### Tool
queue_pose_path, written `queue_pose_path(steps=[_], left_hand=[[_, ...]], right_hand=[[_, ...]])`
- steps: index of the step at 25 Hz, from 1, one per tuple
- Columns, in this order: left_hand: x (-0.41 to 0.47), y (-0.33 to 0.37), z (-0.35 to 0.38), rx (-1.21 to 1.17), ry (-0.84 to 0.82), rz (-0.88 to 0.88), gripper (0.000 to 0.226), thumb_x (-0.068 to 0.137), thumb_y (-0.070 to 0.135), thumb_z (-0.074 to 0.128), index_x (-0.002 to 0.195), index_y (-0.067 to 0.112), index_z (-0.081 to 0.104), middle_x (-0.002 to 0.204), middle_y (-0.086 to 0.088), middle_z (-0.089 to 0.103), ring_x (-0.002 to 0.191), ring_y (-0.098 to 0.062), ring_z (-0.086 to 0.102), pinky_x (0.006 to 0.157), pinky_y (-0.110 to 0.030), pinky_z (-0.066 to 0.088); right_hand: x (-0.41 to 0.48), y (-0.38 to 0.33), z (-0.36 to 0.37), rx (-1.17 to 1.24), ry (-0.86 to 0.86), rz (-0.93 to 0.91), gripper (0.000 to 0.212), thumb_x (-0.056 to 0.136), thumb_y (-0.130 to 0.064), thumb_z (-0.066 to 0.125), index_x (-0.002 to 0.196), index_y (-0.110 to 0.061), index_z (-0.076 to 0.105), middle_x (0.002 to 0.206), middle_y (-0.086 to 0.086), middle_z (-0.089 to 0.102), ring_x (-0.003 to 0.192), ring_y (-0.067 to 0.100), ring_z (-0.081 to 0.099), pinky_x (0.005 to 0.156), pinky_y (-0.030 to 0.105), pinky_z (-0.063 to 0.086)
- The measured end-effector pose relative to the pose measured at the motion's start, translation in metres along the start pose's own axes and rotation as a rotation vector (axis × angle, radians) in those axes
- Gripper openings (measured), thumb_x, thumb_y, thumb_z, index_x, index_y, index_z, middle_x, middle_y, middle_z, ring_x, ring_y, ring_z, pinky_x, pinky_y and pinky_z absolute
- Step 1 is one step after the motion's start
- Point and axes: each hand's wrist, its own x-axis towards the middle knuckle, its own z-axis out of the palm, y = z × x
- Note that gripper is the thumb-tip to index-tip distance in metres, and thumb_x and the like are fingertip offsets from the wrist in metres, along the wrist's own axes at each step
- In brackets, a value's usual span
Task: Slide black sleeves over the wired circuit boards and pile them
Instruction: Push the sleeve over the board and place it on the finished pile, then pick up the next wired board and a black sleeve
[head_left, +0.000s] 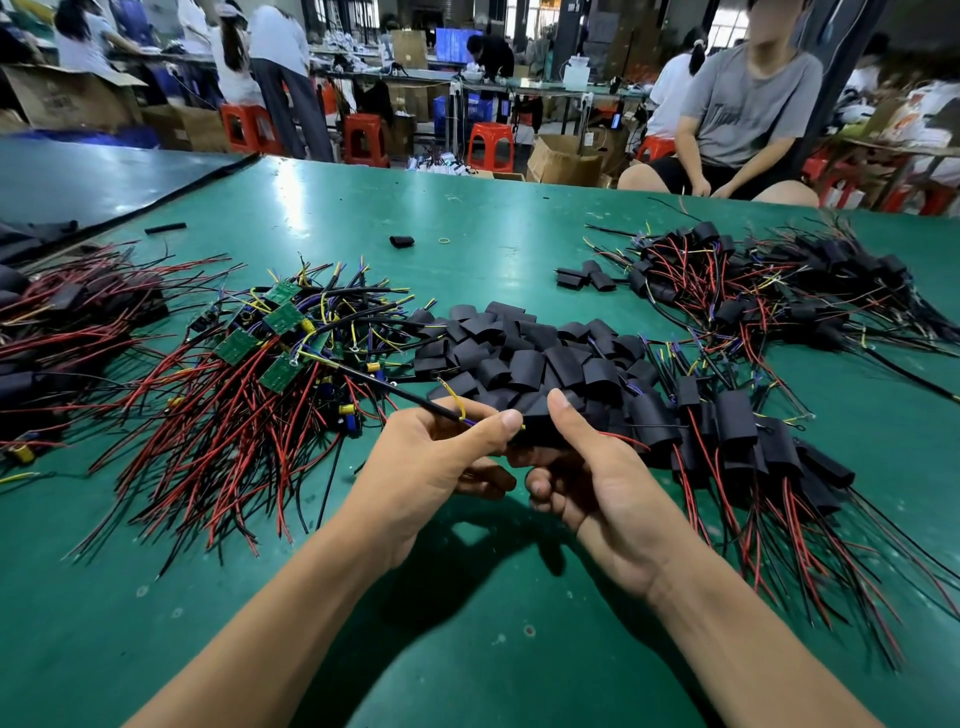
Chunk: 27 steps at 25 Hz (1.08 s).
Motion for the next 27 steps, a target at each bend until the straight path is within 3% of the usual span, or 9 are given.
queue_pose_path(steps=[6,11,16,22,25,27], left_hand=[[0.000,-0.004,-0.001,0.037,-0.025,0.048,0.033,0.061,0.042,0.082,0.085,0.022,0.071,0.075,-0.002,0.072,0.061,-0.016,0.066,0.056,-0.026,0.055],[0.001,-0.005,-0.001,0.064,-0.086,0.082,0.022,0.069,0.043,0.083,0.083,0.030,0.075,0.069,0.005,0.068,0.058,-0.010,0.060,0.052,-0.021,0.050],[0.002,-0.002,-0.002,0.028,-0.042,0.110,0.029,0.060,0.047,0.087,0.079,0.028,0.076,0.069,0.003,0.068,0.052,-0.008,0.056,0.047,-0.019,0.048],[0.006,-0.003,-0.007,0.022,-0.041,0.055,0.030,0.063,0.047,0.080,0.081,0.023,0.077,0.066,0.000,0.065,0.052,-0.014,0.058,0.049,-0.020,0.047],[0.010,-0.005,-0.013,0.054,0.031,0.034,0.021,0.071,0.040,0.079,0.077,0.020,0.076,0.067,-0.001,0.065,0.053,-0.012,0.057,0.049,-0.019,0.045],[0.014,-0.008,-0.018,0.090,0.108,0.031,0.016,0.083,0.030,0.076,0.078,0.016,0.072,0.065,0.000,0.065,0.052,-0.014,0.056,0.048,-0.019,0.044]], right_hand=[[-0.003,0.002,0.003,0.039,-0.100,0.007,0.046,0.073,-0.054,0.070,0.091,-0.014,0.079,0.079,0.008,0.070,0.053,0.011,0.048,0.049,0.022,0.042],[-0.008,-0.003,0.008,0.043,-0.199,0.060,0.046,0.080,-0.057,0.057,0.094,-0.020,0.080,0.068,0.003,0.065,0.051,0.009,0.046,0.048,0.021,0.039],[-0.007,-0.007,0.004,0.192,-0.201,0.144,0.043,0.086,-0.053,0.053,0.086,-0.018,0.078,0.067,0.005,0.059,0.049,0.012,0.044,0.049,0.025,0.037],[-0.004,-0.021,-0.011,0.532,-0.031,-0.097,0.032,0.086,-0.039,0.063,0.097,-0.013,0.078,0.103,0.007,0.075,0.059,0.012,0.057,0.056,0.025,0.050],[-0.002,-0.030,-0.033,0.762,0.070,-0.184,0.045,0.095,-0.047,0.053,0.117,-0.011,0.068,0.118,0.000,0.072,0.063,0.009,0.060,0.061,0.024,0.045],[-0.001,-0.031,-0.045,0.861,0.112,-0.206,0.059,0.096,-0.056,0.043,0.119,-0.008,0.066,0.116,-0.003,0.073,0.061,0.006,0.060,0.063,0.024,0.040]])
